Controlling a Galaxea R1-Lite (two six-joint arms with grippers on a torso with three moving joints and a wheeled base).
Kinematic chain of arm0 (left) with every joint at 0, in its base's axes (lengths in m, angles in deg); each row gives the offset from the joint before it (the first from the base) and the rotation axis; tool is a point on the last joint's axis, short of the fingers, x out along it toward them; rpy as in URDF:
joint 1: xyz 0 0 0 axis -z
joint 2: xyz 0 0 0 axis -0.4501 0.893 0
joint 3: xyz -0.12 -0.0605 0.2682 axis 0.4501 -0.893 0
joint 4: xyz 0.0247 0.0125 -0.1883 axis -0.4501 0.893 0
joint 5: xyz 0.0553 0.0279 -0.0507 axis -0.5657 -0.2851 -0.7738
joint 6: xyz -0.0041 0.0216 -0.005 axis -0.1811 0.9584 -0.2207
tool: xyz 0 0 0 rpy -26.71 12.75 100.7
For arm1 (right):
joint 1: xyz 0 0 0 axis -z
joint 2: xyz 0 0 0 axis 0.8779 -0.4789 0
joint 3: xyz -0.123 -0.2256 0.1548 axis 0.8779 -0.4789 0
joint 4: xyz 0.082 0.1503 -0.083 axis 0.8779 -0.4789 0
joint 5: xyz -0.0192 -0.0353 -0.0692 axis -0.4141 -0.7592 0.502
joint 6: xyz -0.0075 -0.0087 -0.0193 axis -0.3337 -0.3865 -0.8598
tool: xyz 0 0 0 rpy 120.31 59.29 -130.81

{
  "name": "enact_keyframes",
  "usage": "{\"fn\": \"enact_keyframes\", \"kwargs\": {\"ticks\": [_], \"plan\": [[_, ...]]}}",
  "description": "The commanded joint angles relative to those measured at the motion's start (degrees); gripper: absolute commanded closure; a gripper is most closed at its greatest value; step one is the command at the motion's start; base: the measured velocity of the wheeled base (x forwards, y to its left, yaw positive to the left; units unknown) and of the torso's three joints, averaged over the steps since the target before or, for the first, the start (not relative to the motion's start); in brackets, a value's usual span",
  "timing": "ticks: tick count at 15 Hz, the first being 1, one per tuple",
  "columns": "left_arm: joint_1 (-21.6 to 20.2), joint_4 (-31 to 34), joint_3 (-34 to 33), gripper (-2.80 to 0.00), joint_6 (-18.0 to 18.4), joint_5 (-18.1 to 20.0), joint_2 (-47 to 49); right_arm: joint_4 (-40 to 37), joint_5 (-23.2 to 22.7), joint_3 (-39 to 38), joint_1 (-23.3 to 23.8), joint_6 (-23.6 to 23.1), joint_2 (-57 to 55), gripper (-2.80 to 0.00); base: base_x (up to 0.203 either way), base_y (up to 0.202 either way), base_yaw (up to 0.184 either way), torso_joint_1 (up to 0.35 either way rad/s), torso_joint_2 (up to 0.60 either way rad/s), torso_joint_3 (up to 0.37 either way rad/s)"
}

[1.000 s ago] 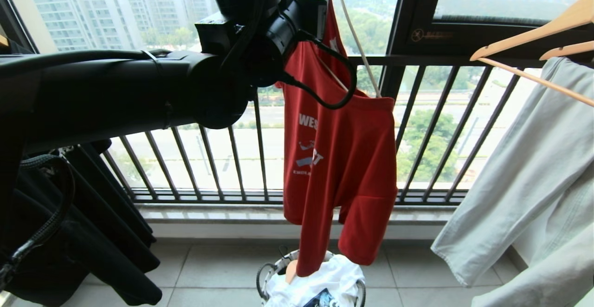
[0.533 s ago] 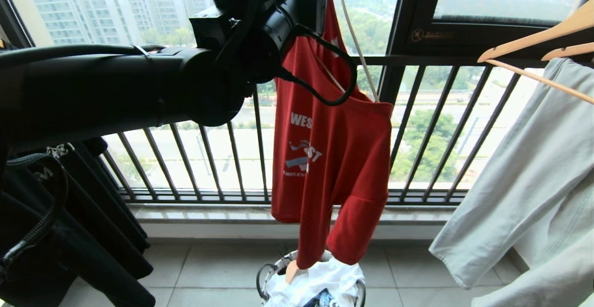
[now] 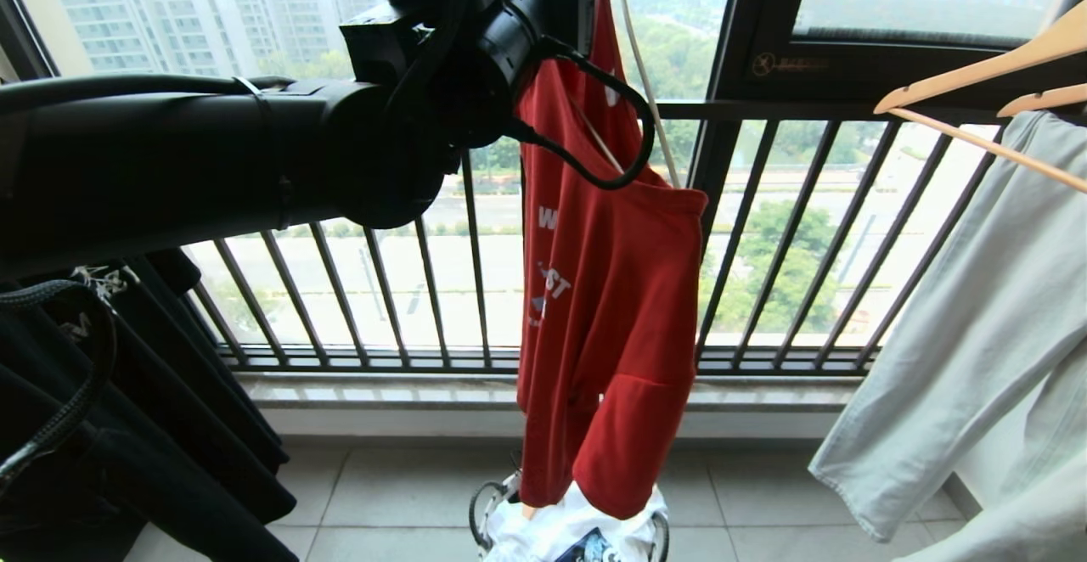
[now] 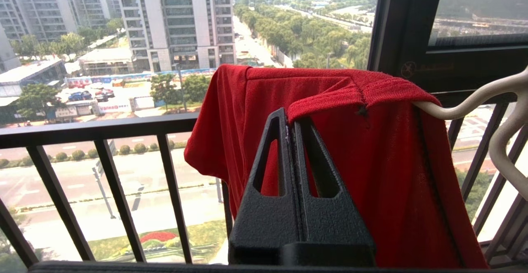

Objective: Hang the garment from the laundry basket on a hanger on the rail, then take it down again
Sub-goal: Take the clothes off the clothes rack

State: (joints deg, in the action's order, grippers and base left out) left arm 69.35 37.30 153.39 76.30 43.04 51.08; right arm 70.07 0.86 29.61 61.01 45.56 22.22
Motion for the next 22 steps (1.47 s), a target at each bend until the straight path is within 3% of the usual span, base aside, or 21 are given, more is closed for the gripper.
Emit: {"fn": "enact_keyframes", "kwargs": {"ticks": [1, 6, 9, 12, 15, 17, 22], "plan": [[0.2, -0.2, -0.1, 0.00, 0.0, -0.2, 0.0, 0.3, -0.8, 5.4, -0.4, 0.2, -9.9, 0.00, 0.000, 0.000, 0.000, 0.000, 0.00, 0.000], [1.1, -0.2, 0.0, 0.00, -0.6, -0.3, 0.1, 4.5, -8.9, 21.6, -0.7, 0.7, -31.9, 0.00, 0.000, 0.000, 0.000, 0.000, 0.00, 0.000], [3.2, -0.1, 0.0, 0.00, -0.8, -0.2, 0.3, 5.4, -17.7, 34.2, -1.5, 0.7, -44.6, 0.00, 0.000, 0.000, 0.000, 0.000, 0.00, 0.000], [4.2, 0.2, -0.1, 0.00, -1.5, -0.2, 0.4, 5.7, -20.8, 45.4, -7.8, 0.9, -53.6, 0.00, 0.000, 0.000, 0.000, 0.000, 0.00, 0.000], [4.2, 2.0, -0.1, 0.00, -5.8, 0.4, -0.6, 5.8, -23.4, 55.0, -11.3, 3.2, -60.3, 0.00, 0.000, 0.000, 0.000, 0.000, 0.00, 0.000], [4.4, 2.8, -0.1, 0.00, -6.7, 0.9, -0.9, 5.7, -28.0, 59.6, -11.6, 5.0, -63.7, 0.00, 0.000, 0.000, 0.000, 0.000, 0.00, 0.000], [5.6, 2.6, -0.1, 0.00, -7.0, 0.9, -0.9, 3.1, -32.0, 69.0, -11.8, 5.3, -69.4, 0.00, 0.000, 0.000, 0.000, 0.000, 0.00, 0.000]]}}
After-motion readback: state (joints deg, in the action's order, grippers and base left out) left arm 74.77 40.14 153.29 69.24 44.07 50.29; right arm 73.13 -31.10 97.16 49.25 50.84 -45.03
